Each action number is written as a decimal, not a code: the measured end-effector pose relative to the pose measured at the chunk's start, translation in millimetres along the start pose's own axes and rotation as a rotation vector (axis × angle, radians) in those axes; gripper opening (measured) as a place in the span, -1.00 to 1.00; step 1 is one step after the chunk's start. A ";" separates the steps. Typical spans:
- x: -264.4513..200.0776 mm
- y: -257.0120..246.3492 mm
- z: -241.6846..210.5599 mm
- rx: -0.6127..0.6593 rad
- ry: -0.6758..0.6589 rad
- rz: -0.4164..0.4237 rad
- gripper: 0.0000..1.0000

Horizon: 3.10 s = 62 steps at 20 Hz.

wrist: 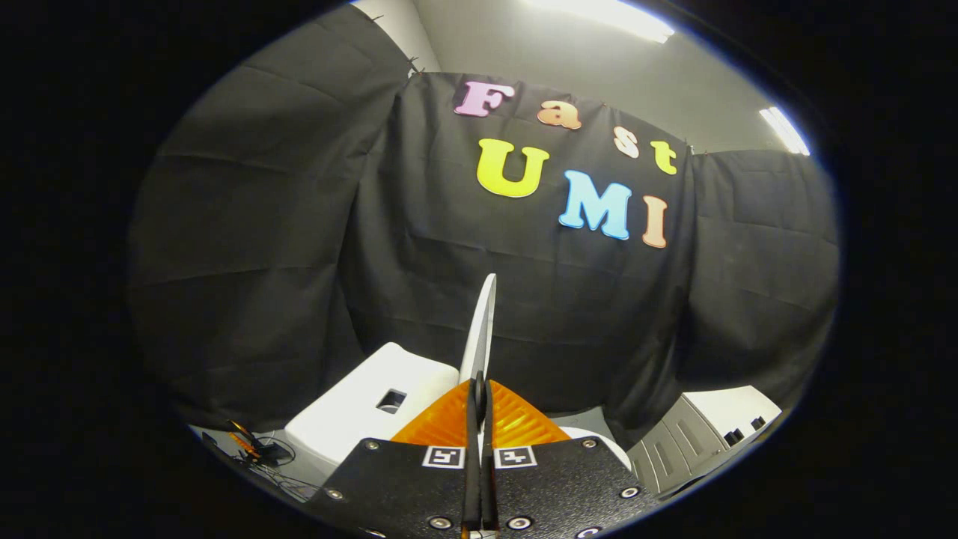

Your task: Open the toilet lid.

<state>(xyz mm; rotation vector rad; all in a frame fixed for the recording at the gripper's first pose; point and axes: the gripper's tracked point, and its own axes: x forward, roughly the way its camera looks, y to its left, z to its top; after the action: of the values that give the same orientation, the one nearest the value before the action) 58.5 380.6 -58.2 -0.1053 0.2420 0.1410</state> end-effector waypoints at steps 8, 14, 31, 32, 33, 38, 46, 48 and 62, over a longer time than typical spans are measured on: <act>5.4 41.6 9.1 -0.008 -0.002 0.088 -0.99; 2.9 44.4 9.5 -0.050 -0.010 0.059 -0.99; -87.6 -23.1 56.8 0.235 -0.201 0.317 0.90; -93.1 -42.0 60.9 0.242 -0.229 0.315 0.90; -97.0 -58.8 62.4 0.245 -0.248 0.312 0.90; -103.5 -169.3 59.2 0.215 -0.307 0.178 0.90; -95.1 -329.0 23.7 0.225 -0.335 0.029 0.90; -91.3 -372.3 8.2 0.225 -0.315 -0.041 0.89; -118.7 -497.0 -68.1 0.259 -0.201 -0.254 0.90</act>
<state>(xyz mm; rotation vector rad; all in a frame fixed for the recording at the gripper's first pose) 4.0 -131.9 -51.7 0.1357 0.0433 -0.1330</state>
